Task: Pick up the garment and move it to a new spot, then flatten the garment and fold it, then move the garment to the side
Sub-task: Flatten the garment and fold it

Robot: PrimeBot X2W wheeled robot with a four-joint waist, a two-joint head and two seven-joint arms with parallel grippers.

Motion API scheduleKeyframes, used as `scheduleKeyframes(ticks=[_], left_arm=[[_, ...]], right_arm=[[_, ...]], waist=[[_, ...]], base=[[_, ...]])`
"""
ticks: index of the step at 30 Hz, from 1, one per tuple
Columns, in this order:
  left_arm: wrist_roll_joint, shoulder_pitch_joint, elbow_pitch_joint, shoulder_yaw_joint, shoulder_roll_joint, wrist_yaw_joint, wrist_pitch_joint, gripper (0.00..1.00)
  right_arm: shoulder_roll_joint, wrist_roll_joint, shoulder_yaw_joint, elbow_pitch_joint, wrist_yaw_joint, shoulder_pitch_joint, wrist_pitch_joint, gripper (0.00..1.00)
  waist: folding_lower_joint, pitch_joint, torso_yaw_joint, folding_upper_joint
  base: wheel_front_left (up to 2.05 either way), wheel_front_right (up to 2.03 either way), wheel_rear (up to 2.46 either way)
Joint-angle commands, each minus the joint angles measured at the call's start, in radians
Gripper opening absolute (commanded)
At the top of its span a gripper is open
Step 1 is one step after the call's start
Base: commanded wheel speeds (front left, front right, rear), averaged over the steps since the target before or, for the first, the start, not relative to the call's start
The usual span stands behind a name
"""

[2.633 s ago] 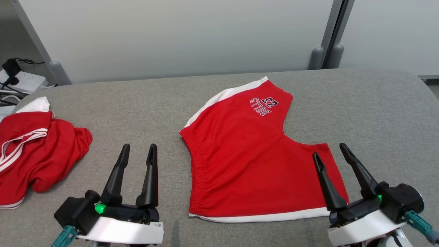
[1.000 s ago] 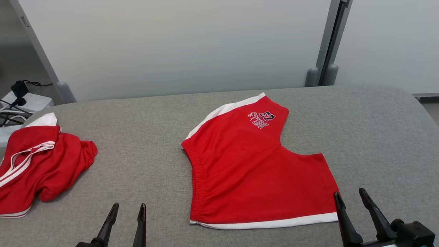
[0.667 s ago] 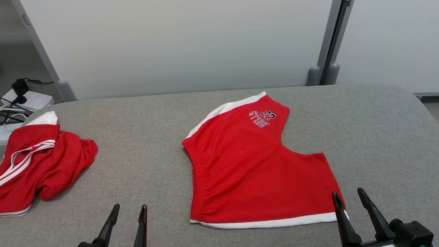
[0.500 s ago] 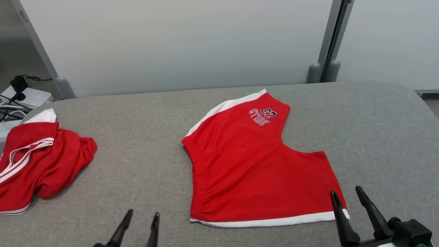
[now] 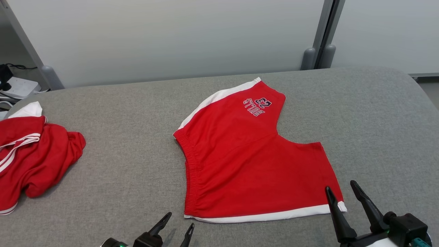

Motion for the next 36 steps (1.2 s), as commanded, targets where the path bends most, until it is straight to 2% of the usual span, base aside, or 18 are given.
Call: scheduleKeyframes(ticks=[1, 7, 12, 22, 23, 24, 26, 27, 28, 36], left_arm=[[-0.013, -0.053, -0.009, 0.027, 0.012, -0.007, -0.006, 1.00], [-0.015, -0.124, 0.090, -0.024, 0.034, -0.007, -0.006, 1.00], [-0.020, -0.177, 0.161, -0.048, 0.032, -0.007, -0.006, 1.00], [-0.059, -0.232, 0.208, -0.094, 0.052, -0.007, -0.006, 1.00], [-0.061, -0.235, 0.210, -0.097, 0.054, -0.007, -0.006, 0.87], [-0.064, -0.236, 0.212, -0.102, 0.055, -0.007, -0.006, 0.54], [-0.071, -0.239, 0.215, -0.112, 0.058, -0.007, -0.006, 0.36], [-0.078, -0.240, 0.219, -0.120, 0.060, -0.007, -0.006, 0.14], [-0.083, -0.242, 0.222, -0.126, 0.061, -0.007, -0.006, 0.00], [-0.105, -0.259, 0.230, -0.151, 0.070, -0.007, -0.006, 0.00]], right_arm=[[-0.018, 0.006, 0.021, -0.027, 0.000, -0.041, -0.006, 1.00], [-0.025, 0.009, 0.039, -0.036, 0.000, -0.063, -0.006, 1.00], [-0.039, 0.011, 0.046, -0.036, 0.000, -0.080, -0.006, 1.00], [-0.044, 0.009, 0.048, -0.033, 0.000, -0.097, -0.006, 1.00], [-0.044, 0.009, 0.048, -0.032, 0.000, -0.098, -0.006, 1.00], [-0.044, 0.008, 0.047, -0.031, 0.000, -0.098, -0.006, 1.00], [-0.042, 0.009, 0.047, -0.030, 0.000, -0.098, -0.006, 1.00], [-0.041, 0.010, 0.048, -0.030, 0.000, -0.098, -0.006, 1.00], [-0.041, 0.011, 0.049, -0.029, 0.000, -0.098, -0.006, 1.00], [-0.041, 0.022, 0.049, -0.030, 0.000, -0.105, -0.006, 1.00]], waist=[[0.0000, 0.004, -0.003, 0.0000], [0.0000, 0.040, -0.006, 0.0000], [0.0000, 0.064, -0.011, 0.0000], [0.0000, 0.093, -0.023, 0.0000], [0.0000, 0.093, -0.024, 0.0000], [0.0000, 0.094, -0.025, 0.0000], [0.0000, 0.094, -0.026, 0.0000], [0.0000, 0.094, -0.026, 0.0000], [0.0000, 0.094, -0.027, 0.0000], [0.0000, 0.101, -0.029, 0.0000]], base=[[0.00, 0.00, 0.00], [0.00, 0.00, 0.00], [0.00, 0.00, 0.00], [0.00, 0.00, 0.00], [0.00, 0.00, 0.00], [0.00, 0.00, 0.00], [0.00, 0.00, 0.00], [0.00, 0.00, 0.00], [0.00, 0.00, 0.00], [0.00, 0.00, 0.00]])
